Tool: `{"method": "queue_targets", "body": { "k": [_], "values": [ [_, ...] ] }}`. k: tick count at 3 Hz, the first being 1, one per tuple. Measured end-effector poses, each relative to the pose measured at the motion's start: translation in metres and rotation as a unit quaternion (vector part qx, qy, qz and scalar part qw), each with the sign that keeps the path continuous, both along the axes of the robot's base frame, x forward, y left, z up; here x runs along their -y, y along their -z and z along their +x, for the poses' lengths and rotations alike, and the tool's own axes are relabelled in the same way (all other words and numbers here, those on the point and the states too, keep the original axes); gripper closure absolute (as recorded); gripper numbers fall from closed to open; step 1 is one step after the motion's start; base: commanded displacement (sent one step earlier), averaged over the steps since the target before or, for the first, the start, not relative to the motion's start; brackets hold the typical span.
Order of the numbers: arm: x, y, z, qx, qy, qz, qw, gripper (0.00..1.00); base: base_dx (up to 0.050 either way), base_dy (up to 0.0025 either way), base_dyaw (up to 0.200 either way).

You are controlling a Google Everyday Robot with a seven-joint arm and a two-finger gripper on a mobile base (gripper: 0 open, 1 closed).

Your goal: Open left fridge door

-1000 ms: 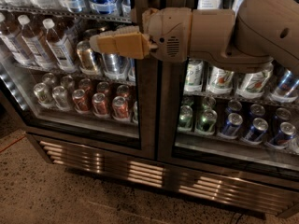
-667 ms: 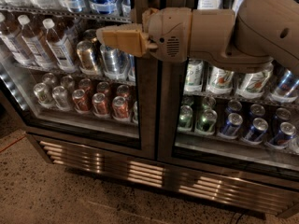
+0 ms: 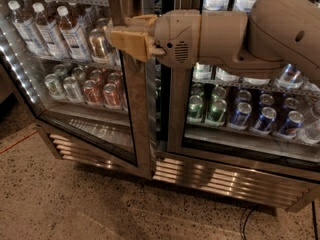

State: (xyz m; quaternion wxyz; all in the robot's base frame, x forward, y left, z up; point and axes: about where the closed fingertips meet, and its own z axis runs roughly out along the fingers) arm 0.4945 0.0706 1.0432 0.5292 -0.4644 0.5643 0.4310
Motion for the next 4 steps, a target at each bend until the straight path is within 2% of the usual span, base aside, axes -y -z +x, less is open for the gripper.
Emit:
{"method": "queue_targets", "body": {
  "k": [2,3,4],
  "values": [
    [0.0,0.0,0.0,0.0,0.0,0.0,1.0,1.0,-0.05,-0.00002,0.0],
    [-0.0013,-0.0004,-0.0008,0.0,-0.001,0.0,1.0,1.0,0.0,-0.00001,-0.2],
    [-0.0014,-0.0004,-0.0008,0.0,-0.001,0.0,1.0,1.0,0.0,0.0,0.0]
  ]
}}
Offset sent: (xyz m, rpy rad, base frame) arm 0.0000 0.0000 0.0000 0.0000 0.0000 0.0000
